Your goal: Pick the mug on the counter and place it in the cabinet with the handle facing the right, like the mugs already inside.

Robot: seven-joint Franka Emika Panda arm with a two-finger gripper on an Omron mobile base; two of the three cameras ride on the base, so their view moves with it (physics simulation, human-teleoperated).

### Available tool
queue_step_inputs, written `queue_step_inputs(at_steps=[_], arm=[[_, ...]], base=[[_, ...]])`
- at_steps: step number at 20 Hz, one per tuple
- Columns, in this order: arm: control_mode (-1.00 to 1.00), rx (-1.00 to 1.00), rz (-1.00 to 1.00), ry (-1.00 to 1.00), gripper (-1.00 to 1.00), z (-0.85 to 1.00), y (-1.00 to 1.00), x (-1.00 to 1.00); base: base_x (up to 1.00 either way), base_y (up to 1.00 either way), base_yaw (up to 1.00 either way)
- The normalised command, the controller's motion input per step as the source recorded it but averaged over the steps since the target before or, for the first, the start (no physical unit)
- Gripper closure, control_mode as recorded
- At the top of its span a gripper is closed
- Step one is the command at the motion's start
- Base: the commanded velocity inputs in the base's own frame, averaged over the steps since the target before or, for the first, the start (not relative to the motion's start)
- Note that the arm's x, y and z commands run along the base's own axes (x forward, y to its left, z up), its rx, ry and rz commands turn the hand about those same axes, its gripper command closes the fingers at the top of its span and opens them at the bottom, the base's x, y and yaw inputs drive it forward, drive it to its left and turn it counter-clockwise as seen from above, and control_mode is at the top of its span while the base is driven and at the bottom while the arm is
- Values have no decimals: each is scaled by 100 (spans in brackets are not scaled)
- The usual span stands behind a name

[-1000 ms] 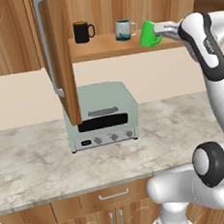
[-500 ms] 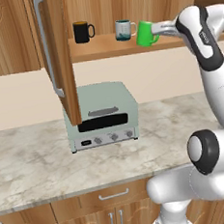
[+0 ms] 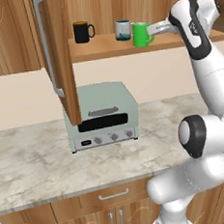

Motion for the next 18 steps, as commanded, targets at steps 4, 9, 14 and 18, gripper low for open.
queue_step_inputs(at_steps=[4,9,14,18], arm=[[-100,-10,7,0,100,-3,-3,45],[-100,-12,6,0,100,0,0,22],[-100,-12,8,0,100,-2,-1,26],[-100,-7,7,0,100,-17,-4,29]], base=[[0,0,0],[0,0,0],[0,0,0],[0,0,0]])
